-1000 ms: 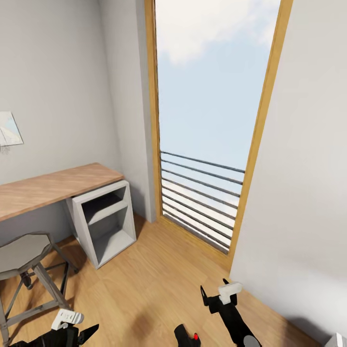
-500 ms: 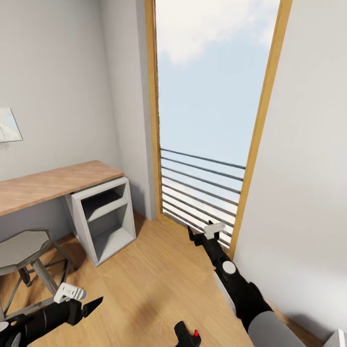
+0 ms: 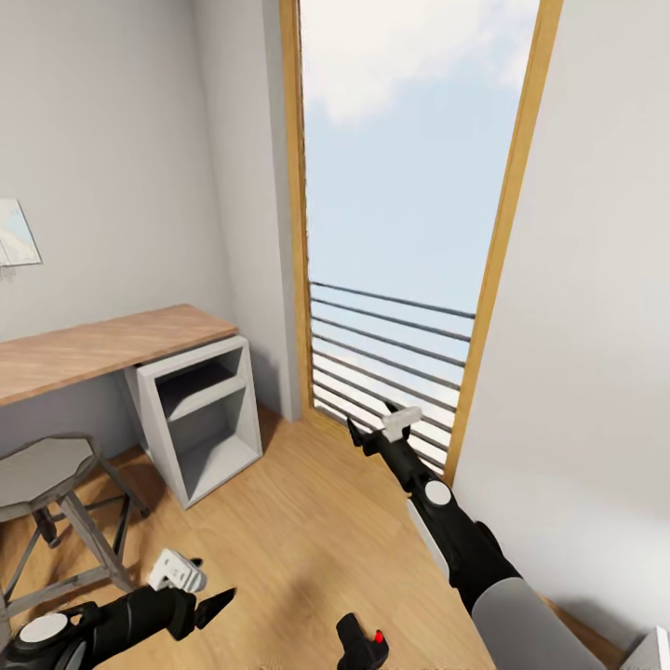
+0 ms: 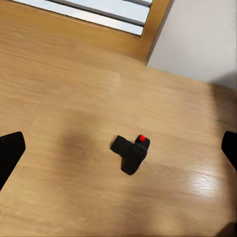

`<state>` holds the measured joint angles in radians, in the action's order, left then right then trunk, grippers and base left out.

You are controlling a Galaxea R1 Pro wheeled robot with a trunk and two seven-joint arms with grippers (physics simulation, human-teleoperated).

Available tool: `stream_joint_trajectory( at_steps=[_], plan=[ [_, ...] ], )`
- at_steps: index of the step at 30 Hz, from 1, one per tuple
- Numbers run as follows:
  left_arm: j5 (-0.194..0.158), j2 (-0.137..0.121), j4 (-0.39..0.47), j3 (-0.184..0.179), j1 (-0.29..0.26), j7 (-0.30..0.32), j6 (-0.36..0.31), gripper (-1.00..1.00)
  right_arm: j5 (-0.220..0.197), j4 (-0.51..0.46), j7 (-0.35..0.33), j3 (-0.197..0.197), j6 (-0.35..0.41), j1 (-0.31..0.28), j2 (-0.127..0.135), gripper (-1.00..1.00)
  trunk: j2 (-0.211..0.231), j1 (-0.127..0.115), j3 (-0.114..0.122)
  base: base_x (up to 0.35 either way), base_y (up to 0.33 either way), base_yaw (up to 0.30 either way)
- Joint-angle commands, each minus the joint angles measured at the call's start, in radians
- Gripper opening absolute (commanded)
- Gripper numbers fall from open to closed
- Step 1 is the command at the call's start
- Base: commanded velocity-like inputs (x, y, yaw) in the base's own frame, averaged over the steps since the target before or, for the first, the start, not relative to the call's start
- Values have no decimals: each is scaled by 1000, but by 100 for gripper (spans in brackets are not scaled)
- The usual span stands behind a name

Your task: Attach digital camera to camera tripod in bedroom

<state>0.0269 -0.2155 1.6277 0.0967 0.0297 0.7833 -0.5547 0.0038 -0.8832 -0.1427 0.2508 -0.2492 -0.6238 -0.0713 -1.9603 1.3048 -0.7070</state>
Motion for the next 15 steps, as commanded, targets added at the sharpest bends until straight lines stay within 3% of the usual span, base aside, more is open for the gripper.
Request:
stream_joint_trajectory(
  at_steps=[1,8,15],
  plan=[
    [11,0,1,-7,0,5,-1,100,0,0,-8,-1,-3,-1,-1,100,-8,4,-4,0,0,0],
    [62,0,-29,-36,-3,5,73,100,-4,-2,-25,-1,-1,-2,-1,100,-57,31,-26,0,0,0],
    [68,-1,-108,-36,-4,5,203,100,-3,-1,-27,12,1,-2,-1,100,-106,58,-48,0,0,0]
  ],
)
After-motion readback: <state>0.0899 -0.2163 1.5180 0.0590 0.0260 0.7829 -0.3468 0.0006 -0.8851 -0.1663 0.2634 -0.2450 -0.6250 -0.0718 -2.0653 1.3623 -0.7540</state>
